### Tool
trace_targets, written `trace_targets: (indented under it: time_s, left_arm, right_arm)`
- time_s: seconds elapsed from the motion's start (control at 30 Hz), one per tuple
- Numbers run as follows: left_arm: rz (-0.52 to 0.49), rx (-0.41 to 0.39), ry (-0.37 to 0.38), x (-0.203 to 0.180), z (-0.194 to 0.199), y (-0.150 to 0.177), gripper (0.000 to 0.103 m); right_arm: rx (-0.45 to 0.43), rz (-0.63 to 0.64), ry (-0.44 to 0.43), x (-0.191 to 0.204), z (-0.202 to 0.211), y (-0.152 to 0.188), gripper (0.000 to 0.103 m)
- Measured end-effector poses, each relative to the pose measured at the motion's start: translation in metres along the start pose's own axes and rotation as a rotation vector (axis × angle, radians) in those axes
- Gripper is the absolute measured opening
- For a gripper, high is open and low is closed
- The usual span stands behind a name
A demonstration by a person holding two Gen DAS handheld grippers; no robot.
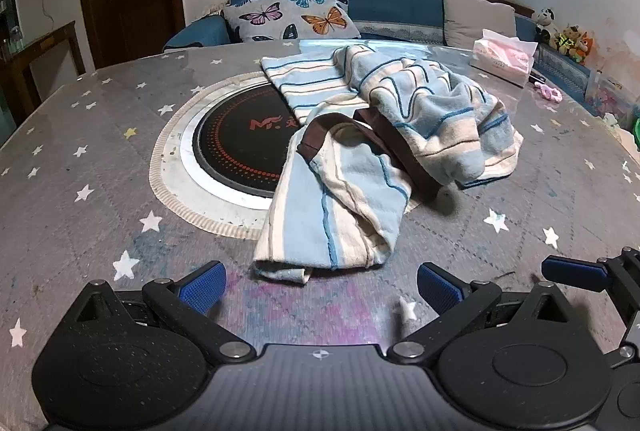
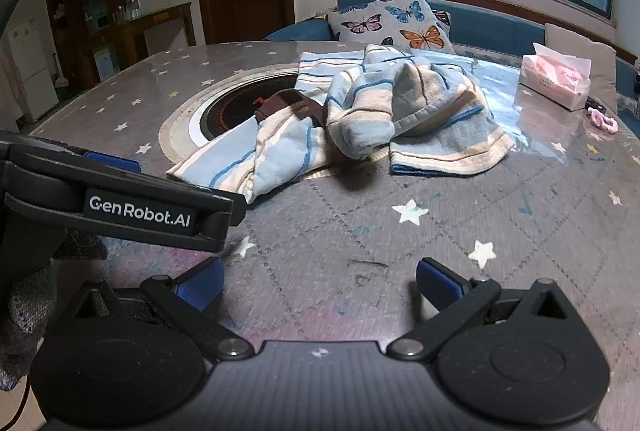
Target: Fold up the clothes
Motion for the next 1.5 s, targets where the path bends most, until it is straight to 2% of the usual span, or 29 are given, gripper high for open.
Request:
trace_targets:
  time_s: [1.1, 1.5]
  left_arm:
    - [0.028, -0.007, -0.006, 0.010, -0.021, -0.039, 0.103]
    - [0.041, -0.011, -0.017, 0.028, -0.030, -0.052, 0.103]
  right_arm:
    - [-0.009, -0.009, 0.009, -0.028, -0.023, -0.038, 0.103]
    - [-0.023, -0.022, 0.025, -0.045, -0.033, -0.056, 0.103]
Point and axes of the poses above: each gripper's, at about its wrist camera, not at the fingertips, and z roughly against the way its jaws point, x to its left, y to its underside, the point moved 5 cm from there along -z, roughly the way its jaws point, and after that the axes turned 11 degrees about z, right-handed, at the moved point
